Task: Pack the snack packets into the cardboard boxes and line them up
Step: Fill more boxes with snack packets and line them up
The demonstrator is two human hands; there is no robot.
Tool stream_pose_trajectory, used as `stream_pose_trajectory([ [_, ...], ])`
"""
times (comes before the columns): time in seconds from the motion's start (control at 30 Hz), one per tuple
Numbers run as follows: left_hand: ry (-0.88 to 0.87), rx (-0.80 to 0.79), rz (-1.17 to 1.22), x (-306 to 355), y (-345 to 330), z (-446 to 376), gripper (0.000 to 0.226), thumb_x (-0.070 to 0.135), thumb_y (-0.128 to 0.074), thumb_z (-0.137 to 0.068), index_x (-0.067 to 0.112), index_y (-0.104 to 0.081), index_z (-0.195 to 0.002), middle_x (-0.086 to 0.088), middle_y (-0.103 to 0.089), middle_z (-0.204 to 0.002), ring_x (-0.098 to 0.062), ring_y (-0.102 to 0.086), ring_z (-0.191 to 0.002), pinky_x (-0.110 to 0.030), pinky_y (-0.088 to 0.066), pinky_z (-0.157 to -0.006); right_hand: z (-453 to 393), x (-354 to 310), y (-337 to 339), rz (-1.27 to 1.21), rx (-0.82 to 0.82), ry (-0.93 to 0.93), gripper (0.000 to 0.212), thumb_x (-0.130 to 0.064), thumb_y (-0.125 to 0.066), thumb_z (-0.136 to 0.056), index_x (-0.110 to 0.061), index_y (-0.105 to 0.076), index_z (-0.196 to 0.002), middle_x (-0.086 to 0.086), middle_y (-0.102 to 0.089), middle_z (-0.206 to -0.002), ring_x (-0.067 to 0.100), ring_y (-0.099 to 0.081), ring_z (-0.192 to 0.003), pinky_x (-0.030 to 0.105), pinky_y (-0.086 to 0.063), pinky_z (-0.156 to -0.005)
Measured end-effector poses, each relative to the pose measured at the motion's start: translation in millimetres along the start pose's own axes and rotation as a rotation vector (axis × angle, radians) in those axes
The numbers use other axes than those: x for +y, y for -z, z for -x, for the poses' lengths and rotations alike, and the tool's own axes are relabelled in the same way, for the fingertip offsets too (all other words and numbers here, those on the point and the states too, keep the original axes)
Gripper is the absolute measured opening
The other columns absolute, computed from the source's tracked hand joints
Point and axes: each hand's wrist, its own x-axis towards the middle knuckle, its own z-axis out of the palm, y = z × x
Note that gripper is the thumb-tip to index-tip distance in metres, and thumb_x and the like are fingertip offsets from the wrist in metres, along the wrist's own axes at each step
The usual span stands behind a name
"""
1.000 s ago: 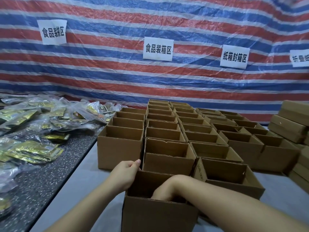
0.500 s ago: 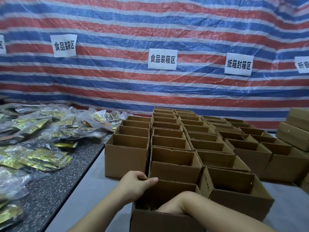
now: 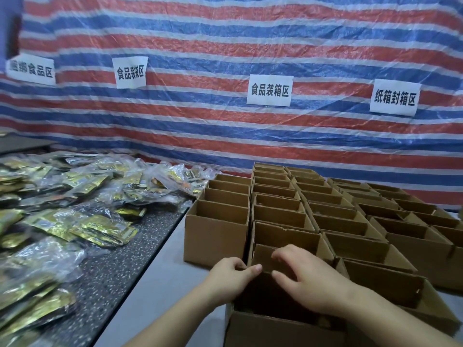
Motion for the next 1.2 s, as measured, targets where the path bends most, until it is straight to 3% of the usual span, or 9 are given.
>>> stream_pose_trajectory([
  [0.17, -0.048, 0.050, 0.013, -1.0, -1.7, -0.8, 0.033, 0.055, -0.062, -0.089, 0.023, -0.069, -0.092, 0.005, -0.071, -0.089, -0.007, -0.066, -0.087, -0.029, -0.056, -0.080, -3.8, 3.2, -21.0, 0.116, -0.080, 0.007, 0.023, -0.057, -0.044, -0.100, -0.042, -0.056, -0.112, -0.016, -0.062, -0.101, 0.002, -0.060, -0.093, 0.020, -0.052, -0.082],
  [0.33, -0.231, 0.419, 0.184, 10.6, 53.5, -18.5, 0.041, 0.046, -0.053, -0.096, 0.017, -0.068, -0.071, 0.002, -0.071, -0.070, -0.017, -0.068, -0.070, -0.037, -0.055, -0.068, -14.1, -1.3, -3.0, 0.091, -0.057, -0.011, 0.030, -0.065, -0.042, -0.097, -0.040, -0.061, -0.098, -0.013, -0.062, -0.093, 0.001, -0.059, -0.086, 0.023, -0.054, -0.079],
  [0.47, -0.209, 0.660, -0.115, -15.9, 136.4, -61.2, 0.026, 0.030, -0.050, -0.097, 0.018, -0.060, -0.077, 0.003, -0.063, -0.069, -0.019, -0.058, -0.062, -0.031, -0.044, -0.054, -25.2, -10.3, 25.3, 0.019, 0.012, 0.015, 0.021, -0.059, -0.046, -0.098, -0.044, -0.060, -0.093, -0.013, -0.065, -0.090, 0.000, -0.062, -0.086, 0.021, -0.055, -0.076],
  [0.53, -0.059, 0.591, -0.414, -44.0, 175.5, -84.7, 0.009, 0.017, -0.050, -0.095, 0.017, -0.058, -0.098, 0.001, -0.064, -0.088, -0.016, -0.061, -0.072, -0.030, -0.048, -0.057, -35.0, -11.8, 34.3, 0.010, 0.024, 0.025, 0.016, -0.057, -0.049, -0.096, -0.046, -0.060, -0.094, -0.014, -0.065, -0.091, -0.003, -0.062, -0.088, 0.021, -0.055, -0.077],
  [0.63, 0.123, 0.364, -1.012, -91.8, 223.8, -109.5, 0.043, 0.013, -0.052, -0.093, 0.014, -0.043, -0.135, -0.006, -0.057, -0.127, -0.023, -0.059, -0.109, -0.032, -0.052, -0.082, -54.6, -10.3, 40.9, 0.028, 0.048, 0.037, 0.010, -0.054, -0.051, -0.095, -0.047, -0.059, -0.095, -0.016, -0.064, -0.092, -0.004, -0.062, -0.089, 0.020, -0.055, -0.079],
  [0.77, 0.274, 0.125, -1.581, -146.7, 257.2, -133.7, 0.068, 0.033, -0.050, -0.100, 0.015, -0.017, -0.156, -0.010, -0.028, -0.159, -0.028, -0.027, -0.145, -0.044, -0.027, -0.117, -83.1, 1.6, 43.1, 0.027, 0.103, 0.046, 0.006, -0.051, -0.053, -0.094, -0.049, -0.057, -0.096, -0.017, -0.064, -0.092, -0.008, -0.059, -0.092, 0.020, -0.055, -0.079],
  [0.93, 0.385, 0.037, -1.727, -182.8, 271.5, -153.2, 0.066, 0.029, -0.041, -0.103, 0.017, -0.008, -0.158, -0.007, -0.017, -0.164, -0.025, -0.019, -0.150, -0.042, -0.022, -0.120, -108.9, 11.2, 37.9, -0.004, 0.131, 0.057, 0.003, -0.047, -0.054, -0.094, -0.050, -0.056, -0.095, -0.019, -0.063, -0.093, -0.016, -0.053, -0.096, 0.017, -0.051, -0.070],
  [1.1, 0.284, 0.006, -1.737, -187.5, 285.6, -162.8, 0.046, 0.031, -0.049, -0.100, 0.024, -0.041, -0.145, 0.001, -0.046, -0.148, -0.018, -0.042, -0.134, -0.030, -0.033, -0.108, -125.3, 9.5, 20.7, -0.036, 0.128, 0.085, 0.014, -0.042, -0.057, -0.097, -0.054, -0.050, -0.096, -0.020, -0.059, -0.099, -0.010, -0.055, -0.097, 0.013, -0.051, -0.071],
  [1.2, 0.254, 0.023, -1.670, -187.1, 290.6, -158.1, 0.054, 0.035, -0.058, -0.088, 0.026, -0.045, -0.140, 0.000, -0.047, -0.144, -0.020, -0.041, -0.133, -0.034, -0.031, -0.112, -130.7, 6.1, 13.4, -0.069, 0.119, 0.123, 0.008, -0.043, -0.056, -0.097, -0.051, -0.055, -0.098, -0.023, -0.059, -0.100, -0.017, -0.050, -0.101, 0.011, -0.050, -0.071],
])
